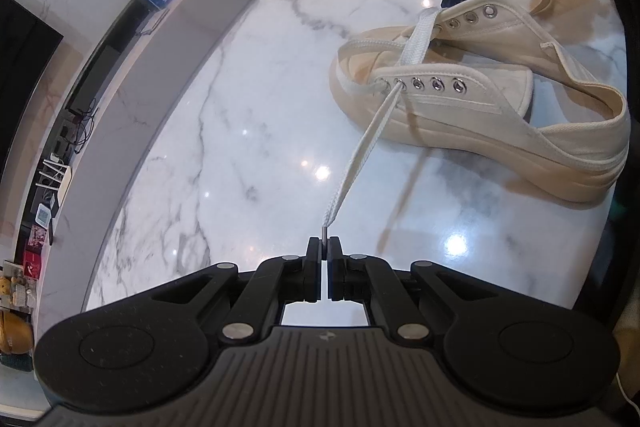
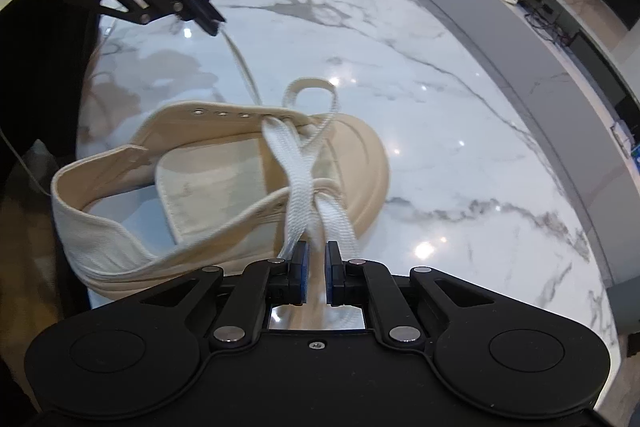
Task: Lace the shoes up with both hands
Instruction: 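Pull the lace tip away from the sneaker with the left gripper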
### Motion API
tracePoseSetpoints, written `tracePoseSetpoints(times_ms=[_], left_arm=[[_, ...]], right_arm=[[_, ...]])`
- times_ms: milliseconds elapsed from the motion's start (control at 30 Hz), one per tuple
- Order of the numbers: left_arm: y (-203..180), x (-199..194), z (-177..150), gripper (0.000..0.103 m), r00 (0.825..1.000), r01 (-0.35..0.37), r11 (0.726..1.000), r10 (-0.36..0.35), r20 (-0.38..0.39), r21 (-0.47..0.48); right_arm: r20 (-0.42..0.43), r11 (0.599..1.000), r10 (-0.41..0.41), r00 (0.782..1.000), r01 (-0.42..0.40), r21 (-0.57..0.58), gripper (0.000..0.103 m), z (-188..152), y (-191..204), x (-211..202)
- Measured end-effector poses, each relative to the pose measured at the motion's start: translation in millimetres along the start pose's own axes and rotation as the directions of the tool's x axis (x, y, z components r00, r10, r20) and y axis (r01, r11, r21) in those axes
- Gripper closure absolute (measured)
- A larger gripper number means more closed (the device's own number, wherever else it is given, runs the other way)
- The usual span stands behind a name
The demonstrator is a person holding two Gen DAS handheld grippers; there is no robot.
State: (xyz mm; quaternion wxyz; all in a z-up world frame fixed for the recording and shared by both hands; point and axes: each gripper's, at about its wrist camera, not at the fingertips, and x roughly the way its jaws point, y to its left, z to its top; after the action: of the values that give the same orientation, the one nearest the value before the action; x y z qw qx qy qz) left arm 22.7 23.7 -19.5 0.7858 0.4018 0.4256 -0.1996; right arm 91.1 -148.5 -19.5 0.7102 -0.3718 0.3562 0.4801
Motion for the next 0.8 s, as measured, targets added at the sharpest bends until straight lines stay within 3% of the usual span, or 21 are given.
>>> tracePoseSetpoints(times_ms=[467,800], left_arm=[[4,1,-2,0.101,1.0,-0.017,1.0,0.017,-0.027,-0.004],[10,-6,-4,0.101,0.997,-0.064,0.998,0.062,-0.046,-0.021]], right_arm=[[-0.022,1.0,-0.01,1.0,0.01,-0.005,0.103,-6,0,8],[-0.119,0.998,-0.06,0.991,0.063,0.025,0.103,-34,-4,-2]])
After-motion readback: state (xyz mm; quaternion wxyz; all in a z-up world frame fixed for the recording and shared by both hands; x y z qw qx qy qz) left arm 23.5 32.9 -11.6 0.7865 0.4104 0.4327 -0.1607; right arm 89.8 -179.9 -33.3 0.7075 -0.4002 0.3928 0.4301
